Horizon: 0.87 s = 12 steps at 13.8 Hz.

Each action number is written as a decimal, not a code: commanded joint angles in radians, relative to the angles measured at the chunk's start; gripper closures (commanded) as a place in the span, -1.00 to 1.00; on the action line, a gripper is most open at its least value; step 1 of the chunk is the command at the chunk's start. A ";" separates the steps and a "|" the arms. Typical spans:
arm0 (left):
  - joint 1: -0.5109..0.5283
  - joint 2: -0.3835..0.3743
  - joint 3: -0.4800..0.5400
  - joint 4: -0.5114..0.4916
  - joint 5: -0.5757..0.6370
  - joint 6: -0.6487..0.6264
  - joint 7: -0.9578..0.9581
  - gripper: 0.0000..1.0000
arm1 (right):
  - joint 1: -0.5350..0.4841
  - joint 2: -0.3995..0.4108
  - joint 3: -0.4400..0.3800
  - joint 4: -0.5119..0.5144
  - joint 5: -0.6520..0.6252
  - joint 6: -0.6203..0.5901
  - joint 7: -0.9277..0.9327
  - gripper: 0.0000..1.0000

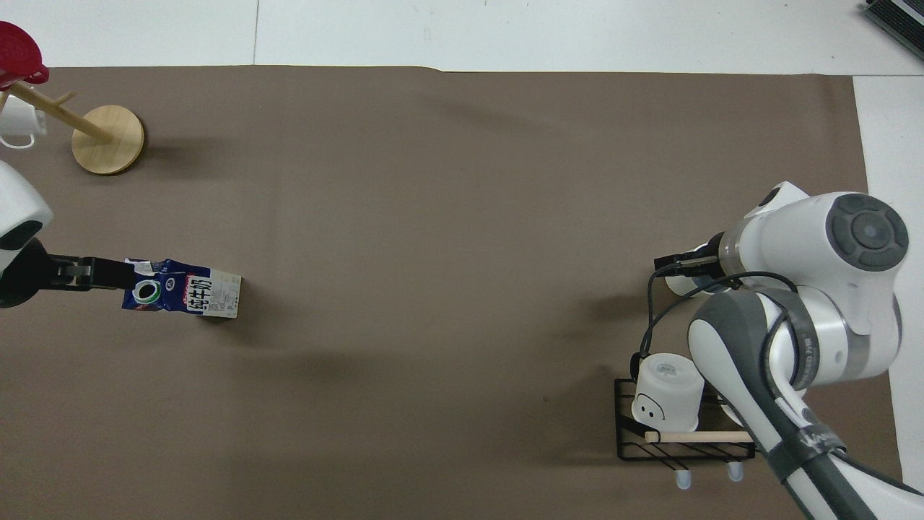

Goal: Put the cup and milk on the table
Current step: 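Grasp the milk carton with the left gripper while the right gripper reaches the mug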

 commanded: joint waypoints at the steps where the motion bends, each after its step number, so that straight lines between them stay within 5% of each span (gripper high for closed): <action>1: 0.012 -0.031 -0.005 -0.092 0.001 0.081 0.020 -1.00 | -0.010 0.021 0.002 -0.025 -0.004 0.057 0.002 -1.00; 5: -0.001 -0.031 -0.006 -0.160 0.002 0.169 0.020 -1.00 | -0.016 0.042 0.002 -0.051 -0.004 0.115 -0.034 -0.95; 10: -0.002 -0.032 -0.006 -0.220 0.001 0.244 0.022 -1.00 | -0.017 0.044 0.002 -0.055 -0.004 0.106 -0.066 0.85; 12: -0.011 -0.029 -0.008 -0.220 0.000 0.260 0.020 -1.00 | -0.032 0.055 0.002 -0.045 -0.004 0.101 -0.069 1.00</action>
